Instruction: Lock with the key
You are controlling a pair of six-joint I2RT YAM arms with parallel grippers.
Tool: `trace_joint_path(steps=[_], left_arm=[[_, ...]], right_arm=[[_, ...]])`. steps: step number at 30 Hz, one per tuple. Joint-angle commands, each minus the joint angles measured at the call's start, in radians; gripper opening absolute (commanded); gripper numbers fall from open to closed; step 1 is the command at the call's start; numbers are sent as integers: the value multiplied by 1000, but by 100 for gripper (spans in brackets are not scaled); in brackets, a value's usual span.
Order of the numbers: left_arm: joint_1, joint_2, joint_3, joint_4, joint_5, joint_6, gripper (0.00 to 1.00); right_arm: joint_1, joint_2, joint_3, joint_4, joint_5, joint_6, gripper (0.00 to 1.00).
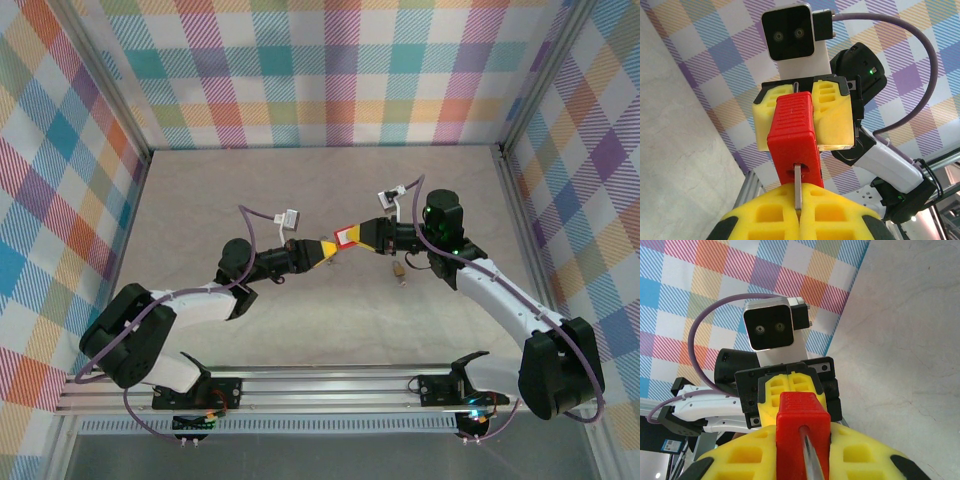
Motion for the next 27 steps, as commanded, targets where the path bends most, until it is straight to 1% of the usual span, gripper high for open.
trace_joint_path(steps=[1,4,9,13,16,27], left_arm=[[6,-53,-29,98,-45,52,0],[9,-71,-57,99,-80,67,0],[15,-98,-83,101,-95,83,0],[26,-117,-102,104,-93,85,0],[26,-119,-108,111,-85,80,0],[29,-146,-131,111,-103,76,0]], right_arm=[[8,-12,-14,12,-11,-23,0],[5,-20,-19,12,-3,-20,0],[-17,-45,-31,22,-13,-6,0],[-65,-77,-38,2,-20,-9,0],[-71,-74,-35,7,-38,-6,0],[-91,-77,-57,76,-32,29,0]])
